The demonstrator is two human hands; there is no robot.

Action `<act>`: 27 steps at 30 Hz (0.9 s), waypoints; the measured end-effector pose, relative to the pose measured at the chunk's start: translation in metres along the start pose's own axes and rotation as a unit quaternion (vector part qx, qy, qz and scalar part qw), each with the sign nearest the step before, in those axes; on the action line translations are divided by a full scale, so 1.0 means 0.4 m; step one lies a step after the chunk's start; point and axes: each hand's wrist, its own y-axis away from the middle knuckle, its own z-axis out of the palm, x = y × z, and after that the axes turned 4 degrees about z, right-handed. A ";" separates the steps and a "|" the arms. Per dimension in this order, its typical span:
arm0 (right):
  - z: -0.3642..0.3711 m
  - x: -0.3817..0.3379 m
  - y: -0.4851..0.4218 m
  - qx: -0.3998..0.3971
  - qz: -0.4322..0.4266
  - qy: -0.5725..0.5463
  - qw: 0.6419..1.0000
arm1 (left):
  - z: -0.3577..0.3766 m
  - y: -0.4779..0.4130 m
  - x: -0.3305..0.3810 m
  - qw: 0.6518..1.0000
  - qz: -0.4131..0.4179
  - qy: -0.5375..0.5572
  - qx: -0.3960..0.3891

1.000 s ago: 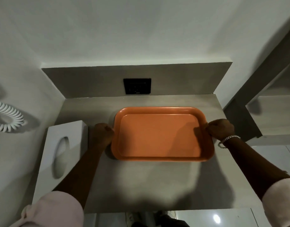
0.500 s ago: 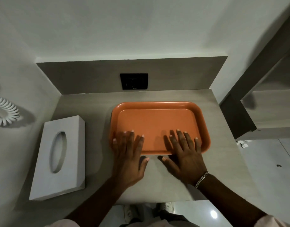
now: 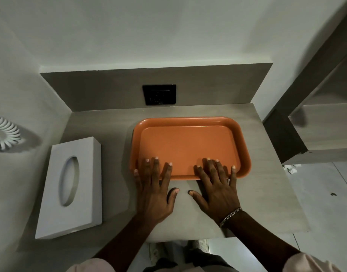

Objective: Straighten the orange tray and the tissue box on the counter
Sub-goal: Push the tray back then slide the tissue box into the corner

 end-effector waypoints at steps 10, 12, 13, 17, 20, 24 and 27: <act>-0.008 0.007 -0.098 0.001 0.000 0.005 1.000 | 0.003 -0.076 -0.020 1.000 -0.009 -0.009 0.005; -0.010 0.013 -0.113 0.003 -0.001 0.006 1.000 | 0.003 -0.091 -0.025 1.000 -0.009 -0.010 0.003; -0.010 0.017 -0.121 0.002 -0.002 0.008 1.000 | 0.002 -0.099 -0.027 1.000 -0.009 -0.012 0.001; -0.015 0.023 -0.151 -0.007 -0.004 0.012 1.000 | 0.004 -0.127 -0.035 1.000 -0.011 -0.011 -0.005; -0.018 0.028 -0.178 -0.012 -0.009 0.011 1.000 | 0.003 -0.149 -0.038 1.000 -0.017 -0.013 -0.009; -0.016 0.032 -0.199 -0.014 -0.008 0.014 1.000 | -0.005 -0.172 -0.042 1.000 -0.014 -0.012 -0.015; -0.016 0.031 -0.209 -0.015 -0.008 0.012 1.000 | -0.005 -0.182 -0.045 1.000 -0.014 -0.012 -0.016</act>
